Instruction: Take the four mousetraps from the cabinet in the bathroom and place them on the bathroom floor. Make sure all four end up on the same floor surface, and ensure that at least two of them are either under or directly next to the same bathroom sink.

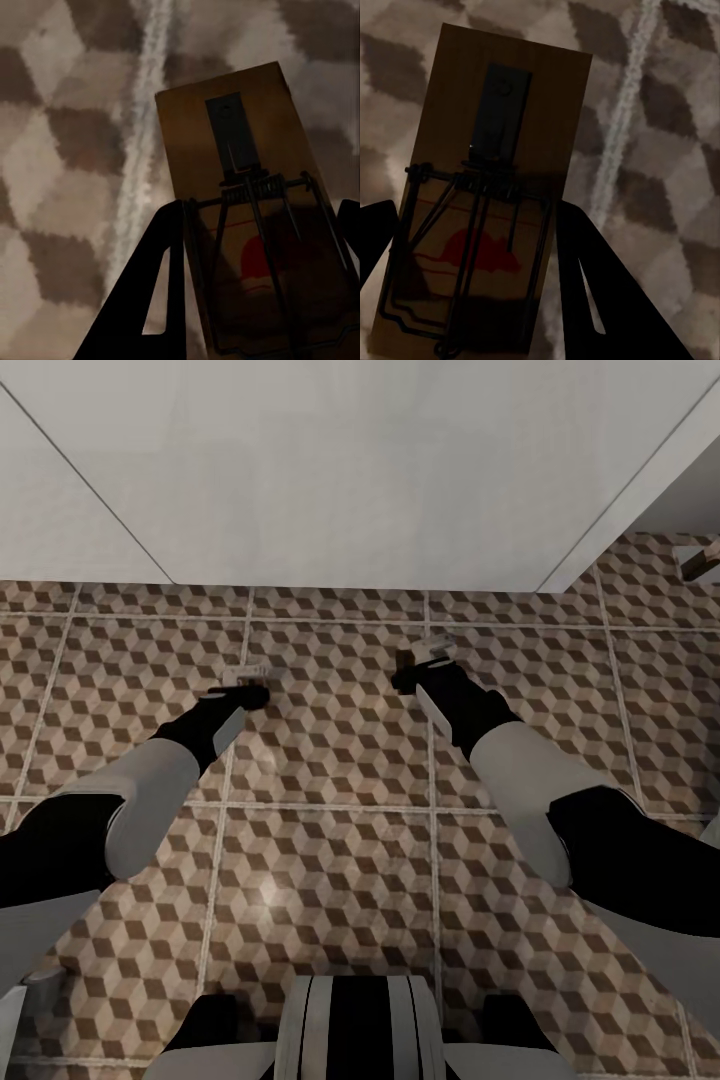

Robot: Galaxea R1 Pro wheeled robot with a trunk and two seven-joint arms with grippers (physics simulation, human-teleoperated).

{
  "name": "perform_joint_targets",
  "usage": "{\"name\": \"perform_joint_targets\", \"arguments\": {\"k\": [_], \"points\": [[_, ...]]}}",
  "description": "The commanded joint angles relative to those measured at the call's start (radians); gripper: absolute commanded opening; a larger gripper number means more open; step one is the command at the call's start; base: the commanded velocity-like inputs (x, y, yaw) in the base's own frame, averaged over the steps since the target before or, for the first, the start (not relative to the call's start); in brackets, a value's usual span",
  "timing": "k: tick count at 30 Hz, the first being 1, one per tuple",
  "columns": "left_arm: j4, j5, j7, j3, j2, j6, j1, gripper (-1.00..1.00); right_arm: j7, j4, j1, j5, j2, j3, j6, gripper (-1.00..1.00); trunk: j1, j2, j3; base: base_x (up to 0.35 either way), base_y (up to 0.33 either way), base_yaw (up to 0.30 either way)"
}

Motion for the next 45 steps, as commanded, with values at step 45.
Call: {"name": "perform_joint_targets", "arguments": {"k": [45], "points": [[-0.007,-0.002,0.001,-0.009,-0.003,0.000,0.003,-1.00,0.000,-0.006,0.000,-0.001,0.000,0.008,-0.006,-1.00,0.000,0.000,0.000,0.000,0.000,0.000]]}}
